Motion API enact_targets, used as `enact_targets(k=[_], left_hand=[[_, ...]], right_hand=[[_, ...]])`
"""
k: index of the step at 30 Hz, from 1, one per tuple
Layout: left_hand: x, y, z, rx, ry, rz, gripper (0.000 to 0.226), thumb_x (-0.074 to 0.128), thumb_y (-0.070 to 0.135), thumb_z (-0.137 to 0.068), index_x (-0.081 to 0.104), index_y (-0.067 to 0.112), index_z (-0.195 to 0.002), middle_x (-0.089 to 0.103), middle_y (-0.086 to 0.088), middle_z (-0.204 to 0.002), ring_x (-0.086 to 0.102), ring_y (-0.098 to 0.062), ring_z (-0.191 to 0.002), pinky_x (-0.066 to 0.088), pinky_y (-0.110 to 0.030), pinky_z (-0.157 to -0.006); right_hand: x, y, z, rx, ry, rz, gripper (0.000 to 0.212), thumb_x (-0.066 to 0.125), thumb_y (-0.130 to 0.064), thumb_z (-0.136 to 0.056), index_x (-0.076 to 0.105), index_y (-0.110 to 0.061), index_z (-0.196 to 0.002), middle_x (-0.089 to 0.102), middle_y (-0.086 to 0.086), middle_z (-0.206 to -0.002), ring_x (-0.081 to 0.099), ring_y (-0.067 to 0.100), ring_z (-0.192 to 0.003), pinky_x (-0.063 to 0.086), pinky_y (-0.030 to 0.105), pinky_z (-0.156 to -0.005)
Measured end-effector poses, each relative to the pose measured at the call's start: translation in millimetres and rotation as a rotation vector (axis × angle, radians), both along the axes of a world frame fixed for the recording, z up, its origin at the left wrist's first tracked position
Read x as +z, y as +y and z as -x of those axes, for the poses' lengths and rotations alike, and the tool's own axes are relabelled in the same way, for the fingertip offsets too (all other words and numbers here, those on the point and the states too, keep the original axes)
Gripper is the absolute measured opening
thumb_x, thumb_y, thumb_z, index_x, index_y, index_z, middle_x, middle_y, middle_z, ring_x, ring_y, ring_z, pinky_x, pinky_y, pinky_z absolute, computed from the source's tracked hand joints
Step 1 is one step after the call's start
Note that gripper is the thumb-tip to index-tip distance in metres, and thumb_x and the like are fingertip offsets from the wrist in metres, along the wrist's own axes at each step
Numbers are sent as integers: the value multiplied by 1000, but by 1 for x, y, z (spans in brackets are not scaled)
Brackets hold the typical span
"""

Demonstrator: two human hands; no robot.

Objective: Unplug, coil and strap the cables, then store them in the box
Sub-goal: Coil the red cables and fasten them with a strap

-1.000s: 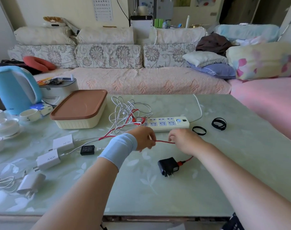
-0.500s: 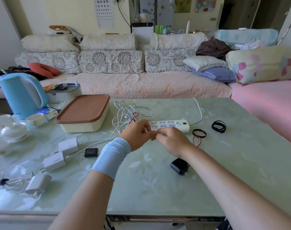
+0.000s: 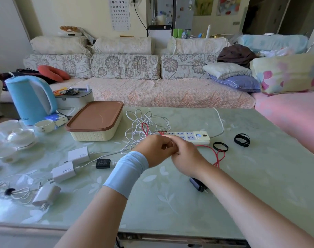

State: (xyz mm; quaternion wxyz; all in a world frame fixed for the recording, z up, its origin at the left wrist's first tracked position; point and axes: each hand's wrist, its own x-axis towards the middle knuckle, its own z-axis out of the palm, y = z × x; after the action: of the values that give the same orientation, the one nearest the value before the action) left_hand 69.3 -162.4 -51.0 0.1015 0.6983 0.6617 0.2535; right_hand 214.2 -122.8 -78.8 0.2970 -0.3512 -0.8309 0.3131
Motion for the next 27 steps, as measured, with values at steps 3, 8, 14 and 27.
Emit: enact_targets(k=[3,8,14,27], left_hand=[[2,0,12,0,-12,24,37,64,43,-83,60,12,-63,58,-4,-59,45,-18,-58,40,-25,-56],[3,-5,68,154,-66,-31,54,66,59,-78,51,12,-56,41,4,-49,36,-17,-52,38,-30,-55],[3,-4,52,247,-38,-128,43,64,51,-83,54,20,-56,50,6,-52,46,-15,-55,42,-30,-58],[0,1,36,24,104,-93,29,71,51,-77,64,24,-72,62,5,-68,56,-22,-73,41,-27,-73]], right_hand=[[7,-6,1,-33,-50,22,30,44,-17,-79,69,-30,-92,61,-12,-68,55,10,-70,42,25,-62],[18,21,-22,-376,-59,-200,44,47,-38,-84,30,-15,-52,26,-1,-46,31,17,-48,21,32,-48],[-2,35,-26,-629,-560,-256,40,41,-35,-98,55,-14,-68,55,6,-72,53,29,-73,32,30,-56],[15,6,-8,-145,177,-23,40,53,-36,-81,39,-12,-54,26,-6,-52,27,9,-52,22,32,-53]])
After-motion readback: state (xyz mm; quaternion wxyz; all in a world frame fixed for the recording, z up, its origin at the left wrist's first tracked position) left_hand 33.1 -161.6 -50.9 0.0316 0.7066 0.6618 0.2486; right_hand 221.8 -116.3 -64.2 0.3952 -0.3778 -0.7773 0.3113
